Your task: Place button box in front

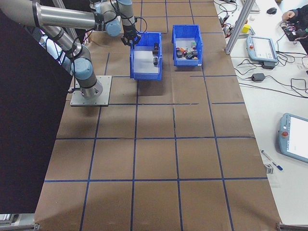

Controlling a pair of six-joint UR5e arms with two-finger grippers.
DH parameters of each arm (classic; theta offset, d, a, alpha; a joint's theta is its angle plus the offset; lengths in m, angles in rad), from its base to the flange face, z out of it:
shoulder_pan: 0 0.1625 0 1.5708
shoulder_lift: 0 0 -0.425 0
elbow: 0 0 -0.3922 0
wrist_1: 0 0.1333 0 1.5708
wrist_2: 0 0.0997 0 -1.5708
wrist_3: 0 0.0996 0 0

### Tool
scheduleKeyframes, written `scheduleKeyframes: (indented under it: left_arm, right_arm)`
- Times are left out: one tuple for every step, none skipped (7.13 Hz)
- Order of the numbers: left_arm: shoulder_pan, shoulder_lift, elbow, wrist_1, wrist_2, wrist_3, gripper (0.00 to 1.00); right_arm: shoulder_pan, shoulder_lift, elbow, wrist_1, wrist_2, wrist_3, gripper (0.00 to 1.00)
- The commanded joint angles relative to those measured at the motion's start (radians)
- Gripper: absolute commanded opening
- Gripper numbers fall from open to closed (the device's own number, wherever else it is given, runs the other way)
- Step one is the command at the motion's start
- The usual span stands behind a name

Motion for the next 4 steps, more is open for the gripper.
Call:
scheduleKeyframes:
  left_arm:
    - [0.0, 0.015, -0.002, 0.046, 0.0, -0.021, 0.98]
    - [0.0, 0.018, -0.025, 0.069, 0.001, -0.019, 0.98]
    - [0.0, 0.009, -0.03, 0.084, 0.001, -0.018, 0.98]
    - [0.0, 0.005, -0.03, 0.13, 0.003, -0.015, 0.98]
  right_arm:
    - [0.152, 0.175, -0.1, -0.022, -0.051, 0.136, 0.07]
    - [0.188, 0.226, -0.105, -0.074, -0.064, 0.175, 0.07]
    - [0.204, 0.263, -0.105, -0.117, -0.064, 0.208, 0.07]
    - [0.22, 0.285, -0.105, -0.135, -0.064, 0.227, 0.07]
